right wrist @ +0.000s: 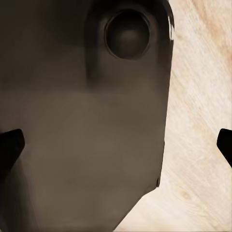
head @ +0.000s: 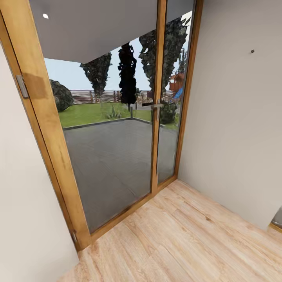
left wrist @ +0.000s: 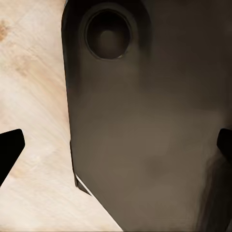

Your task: Pick up the poster from the kitchen countertop and hang it on one of the wall nails in the kitchen.

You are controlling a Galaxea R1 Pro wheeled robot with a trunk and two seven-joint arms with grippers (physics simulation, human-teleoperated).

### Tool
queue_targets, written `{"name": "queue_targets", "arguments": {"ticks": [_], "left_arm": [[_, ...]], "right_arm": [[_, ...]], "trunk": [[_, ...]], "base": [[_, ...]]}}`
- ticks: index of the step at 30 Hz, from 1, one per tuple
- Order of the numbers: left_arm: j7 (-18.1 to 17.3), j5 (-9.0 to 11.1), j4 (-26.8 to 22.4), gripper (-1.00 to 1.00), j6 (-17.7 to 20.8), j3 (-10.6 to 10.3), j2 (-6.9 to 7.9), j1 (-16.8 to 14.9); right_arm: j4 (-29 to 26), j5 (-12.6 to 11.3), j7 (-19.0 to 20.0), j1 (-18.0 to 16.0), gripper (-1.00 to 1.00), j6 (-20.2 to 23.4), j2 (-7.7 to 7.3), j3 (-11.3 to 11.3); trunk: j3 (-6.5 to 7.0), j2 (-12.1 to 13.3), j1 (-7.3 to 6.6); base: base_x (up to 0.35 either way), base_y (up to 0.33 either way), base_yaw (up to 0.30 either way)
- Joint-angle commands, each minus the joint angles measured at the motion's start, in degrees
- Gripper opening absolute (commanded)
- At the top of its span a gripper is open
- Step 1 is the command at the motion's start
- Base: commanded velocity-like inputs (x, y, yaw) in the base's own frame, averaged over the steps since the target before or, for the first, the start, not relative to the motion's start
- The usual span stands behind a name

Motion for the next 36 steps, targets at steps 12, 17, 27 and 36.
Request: {"name": "queue_targets", "arguments": {"ticks": [12, 17, 27, 36], "left_arm": [[-0.3, 0.2, -0.5, 1.00, -0.1, 0.0, -0.88, 0.3], [-0.3, 0.2, -0.5, 1.00, -0.1, 0.0, -0.88, 0.3], [-0.1, -0.2, -2.1, 1.00, -0.7, 0.2, -1.28, 1.9], [0.0, -0.4, -37.4, 1.00, -1.1, 0.3, 0.30, 5.6]], "right_arm": [[-0.1, 0.2, 0.1, 0.3, 1.00, 0.5, 0.83, 0.1], [-0.1, 0.2, 0.1, 0.3, 1.00, 0.5, 0.83, 0.1], [-1.6, -0.1, 0.1, -1.4, 1.00, -0.8, 0.22, -0.1], [-28.3, -0.3, 0.0, -3.9, 1.00, -9.9, -0.98, -0.2]], "trunk": [[-0.03, 0.0, 0.00], [-0.03, 0.0, 0.00], [-0.03, 0.0, 0.00], [-0.03, 0.0, 0.00]], "base": [[0.000, 0.000, 0.000], [0.000, 0.000, 0.000], [0.000, 0.000, 0.000], [0.000, 0.000, 0.000]]}}
